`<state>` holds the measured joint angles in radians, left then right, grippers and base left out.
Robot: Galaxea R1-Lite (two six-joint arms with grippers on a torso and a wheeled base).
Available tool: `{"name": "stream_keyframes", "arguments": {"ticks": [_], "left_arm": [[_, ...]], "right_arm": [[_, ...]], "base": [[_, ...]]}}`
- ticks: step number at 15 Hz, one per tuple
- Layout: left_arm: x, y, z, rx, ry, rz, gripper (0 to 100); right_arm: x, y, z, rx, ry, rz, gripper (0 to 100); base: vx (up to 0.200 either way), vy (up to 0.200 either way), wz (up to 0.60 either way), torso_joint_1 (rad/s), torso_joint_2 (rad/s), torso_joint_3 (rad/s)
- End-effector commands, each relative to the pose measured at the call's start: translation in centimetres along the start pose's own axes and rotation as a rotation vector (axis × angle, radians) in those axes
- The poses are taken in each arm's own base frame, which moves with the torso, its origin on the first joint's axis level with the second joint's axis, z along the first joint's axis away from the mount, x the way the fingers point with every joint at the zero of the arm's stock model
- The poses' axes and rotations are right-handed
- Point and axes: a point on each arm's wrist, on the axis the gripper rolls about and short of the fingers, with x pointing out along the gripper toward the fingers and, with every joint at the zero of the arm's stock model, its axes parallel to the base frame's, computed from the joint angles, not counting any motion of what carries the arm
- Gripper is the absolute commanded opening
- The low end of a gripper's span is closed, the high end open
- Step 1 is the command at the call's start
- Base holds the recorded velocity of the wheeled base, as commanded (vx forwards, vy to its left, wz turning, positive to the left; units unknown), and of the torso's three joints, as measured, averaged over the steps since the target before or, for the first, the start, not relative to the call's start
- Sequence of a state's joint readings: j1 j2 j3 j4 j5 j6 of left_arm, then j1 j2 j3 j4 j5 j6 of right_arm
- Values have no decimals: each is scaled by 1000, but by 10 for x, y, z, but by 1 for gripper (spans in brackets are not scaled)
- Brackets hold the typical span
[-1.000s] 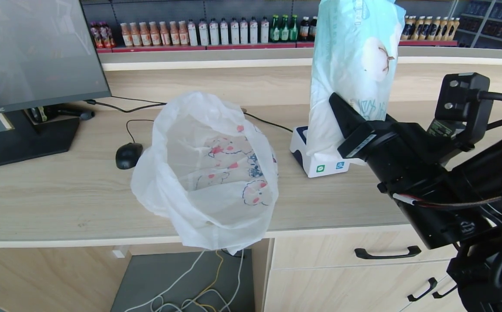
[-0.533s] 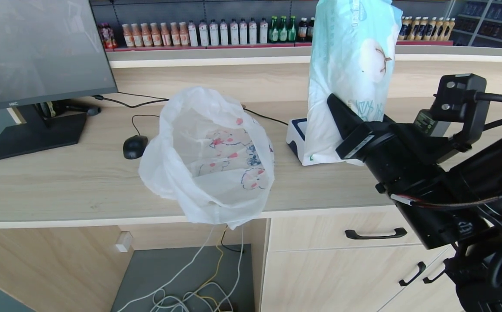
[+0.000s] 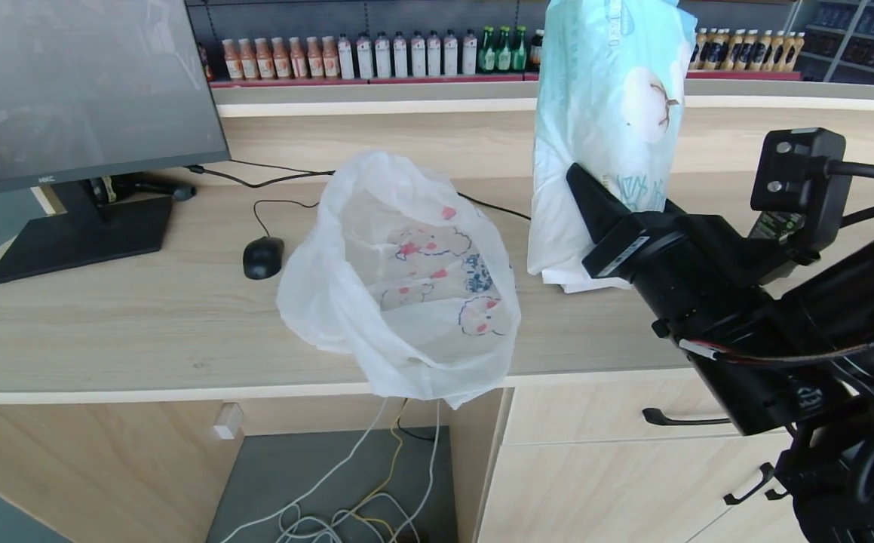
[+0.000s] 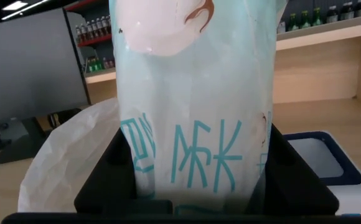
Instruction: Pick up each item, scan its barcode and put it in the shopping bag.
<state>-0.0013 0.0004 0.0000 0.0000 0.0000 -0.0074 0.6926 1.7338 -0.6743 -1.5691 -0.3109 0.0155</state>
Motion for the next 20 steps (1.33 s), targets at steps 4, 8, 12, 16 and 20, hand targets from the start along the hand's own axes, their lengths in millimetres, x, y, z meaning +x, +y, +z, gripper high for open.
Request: {"name": "stream_keyframes", "arguments": {"ticks": [4,8,12,16,20], "left_arm": [[0,0,0,1,0,1,100],[0,0,0,4,0,0,100],[0,0,0,4,0,0,100],[0,0,0,4,0,0,100],[0,0,0,4,0,1,100]], "right_arm": [[0,0,0,0,-1,-1,0],[2,2,-6,-8,13,26,0],[1,2,-9,-14,23,22,0],[18,7,-11,3,132,20,0],[25,8,-16,-32,248,31,0]], "base": [[0,200,0,4,2,2],[0,0,0,0,0,0],[0,0,0,0,0,0],[0,0,0,0,0,0],[0,0,0,0,0,0]]}}
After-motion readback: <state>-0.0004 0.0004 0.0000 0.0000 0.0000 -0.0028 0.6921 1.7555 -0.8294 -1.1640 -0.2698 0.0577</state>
